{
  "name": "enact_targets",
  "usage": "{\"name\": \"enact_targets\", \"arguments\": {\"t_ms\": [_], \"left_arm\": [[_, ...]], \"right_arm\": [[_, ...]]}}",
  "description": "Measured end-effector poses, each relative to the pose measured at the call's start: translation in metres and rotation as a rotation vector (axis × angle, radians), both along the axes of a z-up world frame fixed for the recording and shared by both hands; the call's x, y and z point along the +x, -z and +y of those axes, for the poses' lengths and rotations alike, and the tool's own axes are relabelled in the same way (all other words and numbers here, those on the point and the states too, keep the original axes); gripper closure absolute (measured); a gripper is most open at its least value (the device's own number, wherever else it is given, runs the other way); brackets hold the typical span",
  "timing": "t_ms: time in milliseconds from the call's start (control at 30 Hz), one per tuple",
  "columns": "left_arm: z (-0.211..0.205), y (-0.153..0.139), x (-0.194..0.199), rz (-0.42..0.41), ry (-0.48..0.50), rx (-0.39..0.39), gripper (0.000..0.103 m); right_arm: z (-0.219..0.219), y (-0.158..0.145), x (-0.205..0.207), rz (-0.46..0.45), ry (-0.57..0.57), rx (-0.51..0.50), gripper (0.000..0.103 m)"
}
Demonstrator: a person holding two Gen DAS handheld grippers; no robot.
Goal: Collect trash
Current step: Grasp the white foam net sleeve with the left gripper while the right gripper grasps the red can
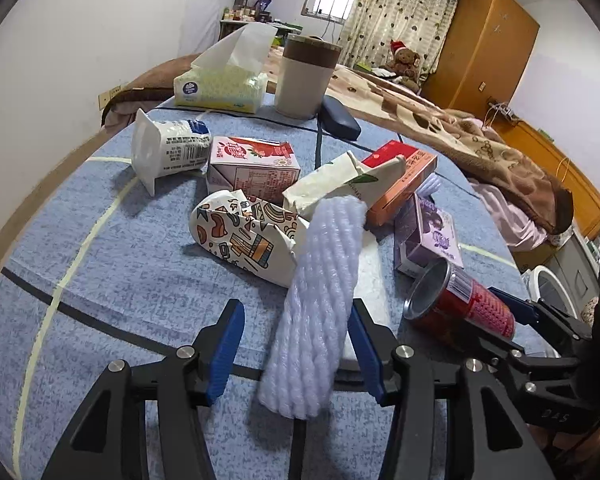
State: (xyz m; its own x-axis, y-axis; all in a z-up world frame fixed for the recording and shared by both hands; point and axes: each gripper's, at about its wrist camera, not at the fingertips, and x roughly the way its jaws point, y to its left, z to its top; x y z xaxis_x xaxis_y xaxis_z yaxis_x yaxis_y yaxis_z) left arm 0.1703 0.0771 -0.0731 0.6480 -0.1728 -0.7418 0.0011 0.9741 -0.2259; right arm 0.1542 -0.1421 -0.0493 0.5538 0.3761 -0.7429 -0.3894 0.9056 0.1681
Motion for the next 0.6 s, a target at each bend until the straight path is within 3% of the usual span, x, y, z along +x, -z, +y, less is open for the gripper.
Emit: {"name": "enact_targets", "arguments": {"t_ms": [233, 467, 600], "left_arm": [[-0.007, 0.003, 0.006, 0.008, 0.026, 0.052, 0.050], [-0.009, 0.003, 0.014, 0.023, 0.071, -0.010, 0.050], [-0.018, 0.002, 0.015, 0.024, 0.104, 0.020, 0.067]], "right_arm": [[-0.004, 0.000, -0.003, 0.001, 0.004, 0.004, 0.030], [-0.006, 0.000, -0.005, -0.001, 0.003, 0.005, 0.034], [-0.006, 0.000, -0.004, -0.001, -0.013, -0.005, 0.035]]}}
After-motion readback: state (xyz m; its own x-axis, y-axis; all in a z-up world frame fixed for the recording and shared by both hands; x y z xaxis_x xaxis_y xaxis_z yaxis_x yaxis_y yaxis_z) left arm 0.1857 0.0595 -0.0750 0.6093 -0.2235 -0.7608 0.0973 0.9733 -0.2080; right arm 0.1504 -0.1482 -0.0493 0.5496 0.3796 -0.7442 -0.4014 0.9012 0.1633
